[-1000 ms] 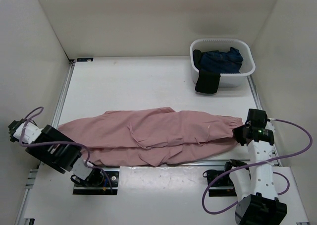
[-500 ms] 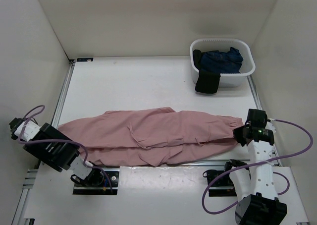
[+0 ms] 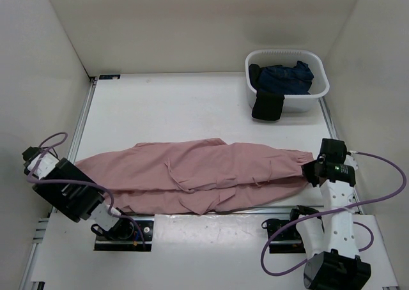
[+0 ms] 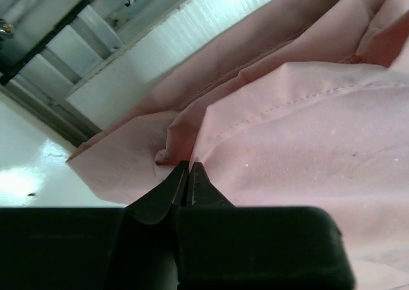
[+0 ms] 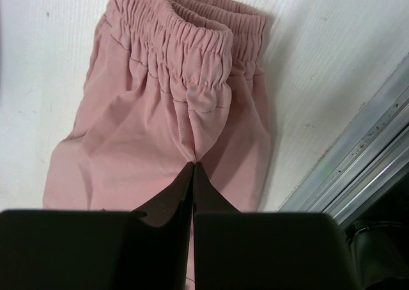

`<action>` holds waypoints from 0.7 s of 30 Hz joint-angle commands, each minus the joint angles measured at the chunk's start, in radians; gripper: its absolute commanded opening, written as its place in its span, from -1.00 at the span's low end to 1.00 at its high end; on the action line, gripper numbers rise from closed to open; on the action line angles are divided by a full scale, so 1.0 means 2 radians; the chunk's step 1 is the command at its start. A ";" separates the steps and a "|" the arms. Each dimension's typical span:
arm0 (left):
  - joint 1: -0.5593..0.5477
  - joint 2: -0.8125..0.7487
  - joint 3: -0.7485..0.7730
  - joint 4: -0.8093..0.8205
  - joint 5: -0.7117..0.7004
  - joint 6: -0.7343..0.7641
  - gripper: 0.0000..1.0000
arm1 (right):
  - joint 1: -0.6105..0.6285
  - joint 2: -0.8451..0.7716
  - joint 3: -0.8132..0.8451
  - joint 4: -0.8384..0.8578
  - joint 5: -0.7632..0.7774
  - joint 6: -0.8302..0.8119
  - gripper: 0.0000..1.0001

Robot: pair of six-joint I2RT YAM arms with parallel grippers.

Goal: Fold and stack the trousers
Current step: Fold the trousers

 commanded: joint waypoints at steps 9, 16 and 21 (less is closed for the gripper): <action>0.005 -0.103 0.102 -0.015 -0.095 0.000 -0.72 | -0.001 0.013 0.152 -0.062 0.073 -0.034 -1.00; 0.009 -0.108 0.079 -0.015 -0.120 0.000 -0.72 | -0.006 -0.005 0.114 -0.086 0.091 -0.014 -1.00; 0.014 -0.108 0.019 0.009 -0.138 0.000 -0.72 | -0.006 -0.023 0.026 -0.096 0.096 0.005 -1.00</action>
